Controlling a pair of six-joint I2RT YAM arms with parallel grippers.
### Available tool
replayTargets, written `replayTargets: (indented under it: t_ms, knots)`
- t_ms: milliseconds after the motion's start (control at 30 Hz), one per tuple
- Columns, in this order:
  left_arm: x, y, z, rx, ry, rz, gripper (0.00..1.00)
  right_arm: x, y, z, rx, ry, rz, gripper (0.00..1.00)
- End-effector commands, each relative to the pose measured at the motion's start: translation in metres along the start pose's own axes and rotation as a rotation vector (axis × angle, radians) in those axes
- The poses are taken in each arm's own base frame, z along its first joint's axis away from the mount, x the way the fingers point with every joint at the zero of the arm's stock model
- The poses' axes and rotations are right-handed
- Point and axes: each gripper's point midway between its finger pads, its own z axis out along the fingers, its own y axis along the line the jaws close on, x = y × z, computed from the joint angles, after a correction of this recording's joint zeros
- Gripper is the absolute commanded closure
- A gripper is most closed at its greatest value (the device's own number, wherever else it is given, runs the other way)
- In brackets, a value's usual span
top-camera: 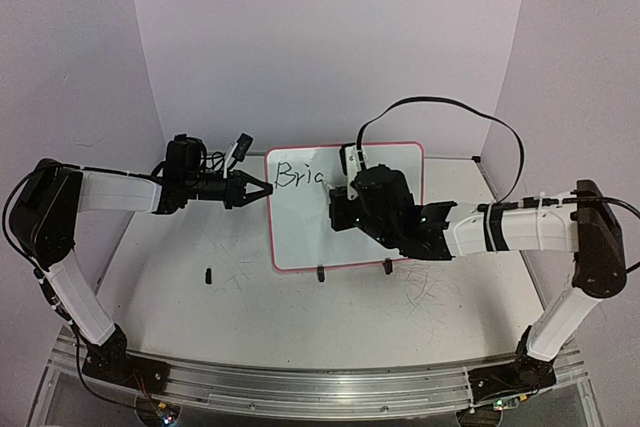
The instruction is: Write a sentence on the whiteboard
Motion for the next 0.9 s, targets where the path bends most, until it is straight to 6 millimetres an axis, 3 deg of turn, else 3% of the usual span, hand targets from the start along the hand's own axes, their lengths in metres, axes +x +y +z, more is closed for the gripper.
replayTargets:
  t_ms: [0, 500, 867]
  knots:
    - [-0.029, -0.01, -0.01, -0.009, -0.068, 0.129, 1.0, -0.032, -0.015, -0.007, 0.069, -0.073, 0.024, 1.0]
    - [-0.03, -0.011, -0.01, -0.007, -0.07, 0.133, 1.0, -0.045, -0.012, 0.0, 0.057, -0.104, 0.01, 1.0]
    - [-0.03, -0.011, -0.01, -0.009, -0.07, 0.133, 1.0, -0.017, -0.006, -0.001, 0.016, -0.029, 0.004, 1.0]
